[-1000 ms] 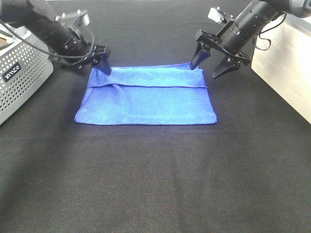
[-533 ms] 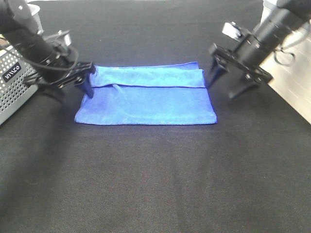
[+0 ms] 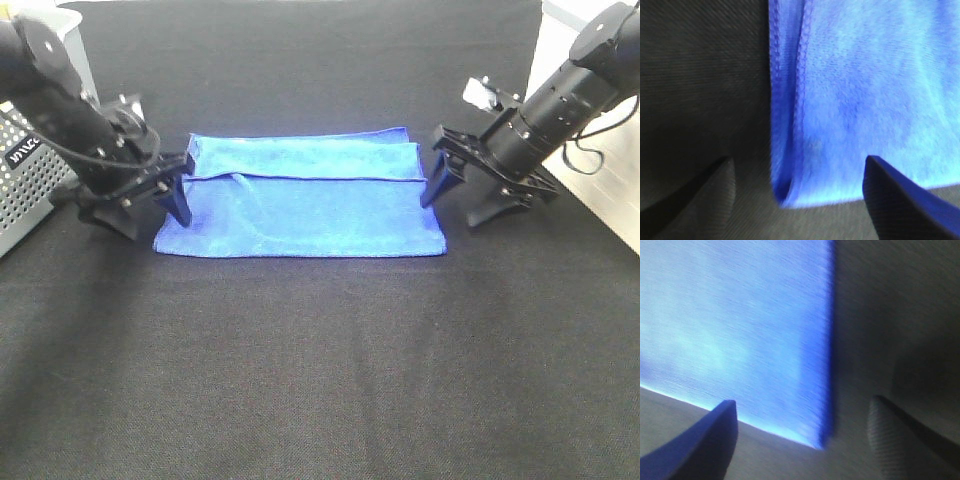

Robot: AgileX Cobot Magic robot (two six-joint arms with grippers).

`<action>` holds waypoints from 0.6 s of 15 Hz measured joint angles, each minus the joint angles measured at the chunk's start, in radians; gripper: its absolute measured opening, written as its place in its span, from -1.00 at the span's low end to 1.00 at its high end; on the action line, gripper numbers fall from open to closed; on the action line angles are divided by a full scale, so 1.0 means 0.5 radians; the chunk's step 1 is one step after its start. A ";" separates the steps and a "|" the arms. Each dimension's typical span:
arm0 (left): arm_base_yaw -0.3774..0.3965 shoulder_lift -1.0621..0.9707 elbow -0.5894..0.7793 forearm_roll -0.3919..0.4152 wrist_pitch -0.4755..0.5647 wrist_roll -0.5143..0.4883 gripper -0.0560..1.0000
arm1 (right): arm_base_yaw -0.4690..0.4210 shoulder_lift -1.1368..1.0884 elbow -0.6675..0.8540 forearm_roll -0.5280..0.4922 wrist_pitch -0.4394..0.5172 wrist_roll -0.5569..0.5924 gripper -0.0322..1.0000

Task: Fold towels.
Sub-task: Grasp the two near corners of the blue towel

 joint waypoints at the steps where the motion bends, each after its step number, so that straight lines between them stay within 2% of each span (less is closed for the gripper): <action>1: 0.000 0.034 0.000 -0.088 -0.026 0.048 0.40 | 0.000 0.024 0.000 0.092 -0.016 -0.054 0.40; 4: 0.000 0.076 0.000 -0.306 -0.072 0.196 0.40 | -0.002 0.140 0.000 0.218 -0.038 -0.122 0.38; 6: 0.000 0.094 -0.004 -0.366 -0.080 0.254 0.36 | 0.028 0.152 0.000 0.230 -0.062 -0.122 0.30; 8: -0.002 0.108 -0.004 -0.386 -0.104 0.288 0.09 | 0.092 0.178 -0.006 0.252 -0.124 -0.116 0.09; 9: -0.004 0.120 -0.004 -0.390 -0.124 0.300 -0.38 | 0.098 0.186 -0.006 0.254 -0.162 -0.036 -0.21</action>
